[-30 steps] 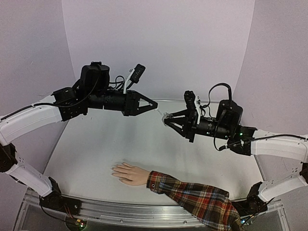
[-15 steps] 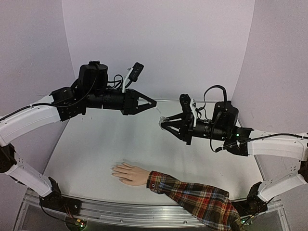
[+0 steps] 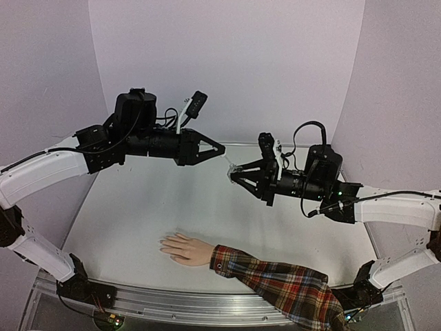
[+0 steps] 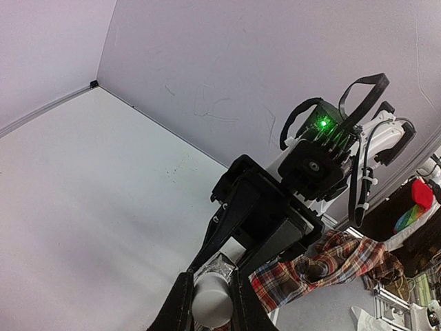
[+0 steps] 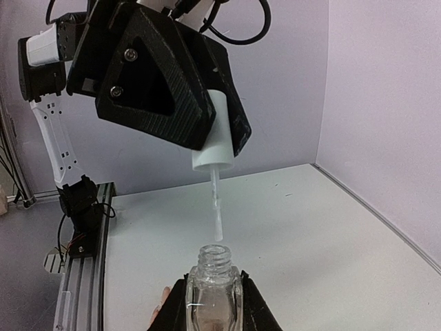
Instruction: Paint the nails
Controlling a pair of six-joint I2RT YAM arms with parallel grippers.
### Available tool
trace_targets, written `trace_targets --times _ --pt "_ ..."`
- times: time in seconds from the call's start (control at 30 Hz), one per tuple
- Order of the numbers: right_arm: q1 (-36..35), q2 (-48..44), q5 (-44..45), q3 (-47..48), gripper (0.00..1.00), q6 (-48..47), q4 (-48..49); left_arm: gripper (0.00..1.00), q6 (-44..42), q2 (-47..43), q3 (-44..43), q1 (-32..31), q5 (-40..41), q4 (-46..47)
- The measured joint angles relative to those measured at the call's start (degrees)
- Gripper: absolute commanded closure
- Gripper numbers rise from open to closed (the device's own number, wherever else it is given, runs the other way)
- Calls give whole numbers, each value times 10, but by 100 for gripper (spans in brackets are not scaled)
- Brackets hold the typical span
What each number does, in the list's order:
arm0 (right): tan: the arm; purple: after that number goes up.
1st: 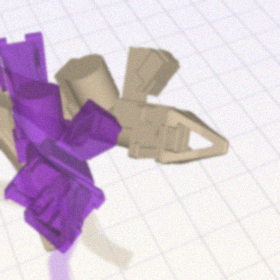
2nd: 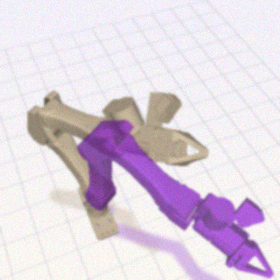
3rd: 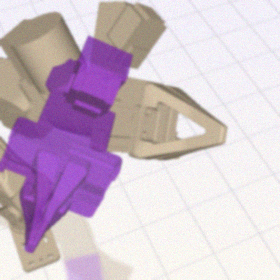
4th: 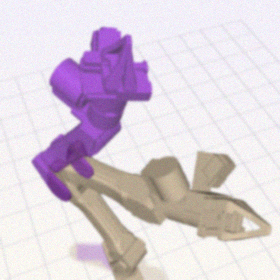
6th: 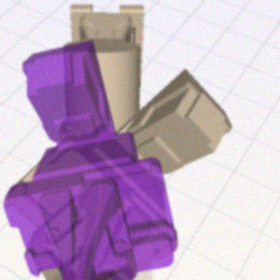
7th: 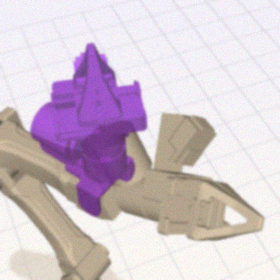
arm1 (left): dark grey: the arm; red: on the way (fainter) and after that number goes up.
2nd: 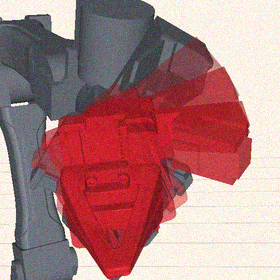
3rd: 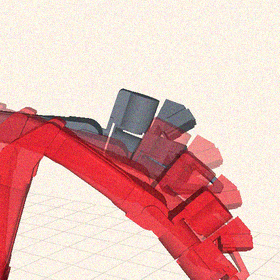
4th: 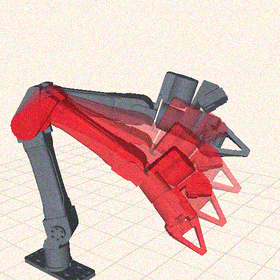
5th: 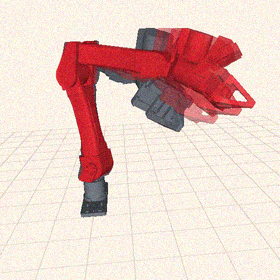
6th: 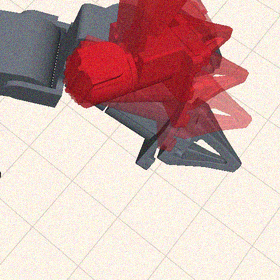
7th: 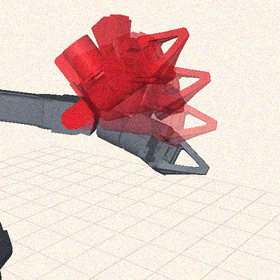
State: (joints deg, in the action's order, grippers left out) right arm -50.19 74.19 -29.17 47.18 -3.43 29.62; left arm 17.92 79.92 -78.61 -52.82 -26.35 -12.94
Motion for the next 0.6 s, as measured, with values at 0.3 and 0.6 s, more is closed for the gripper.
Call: trace_targets --times 0.3,0.6 --pt "0 0 0 1 100 0 3 100 0 1 0 0 0 0" --pt "0 1 0 1 100 0 3 100 0 17 0 -3 0 -1"
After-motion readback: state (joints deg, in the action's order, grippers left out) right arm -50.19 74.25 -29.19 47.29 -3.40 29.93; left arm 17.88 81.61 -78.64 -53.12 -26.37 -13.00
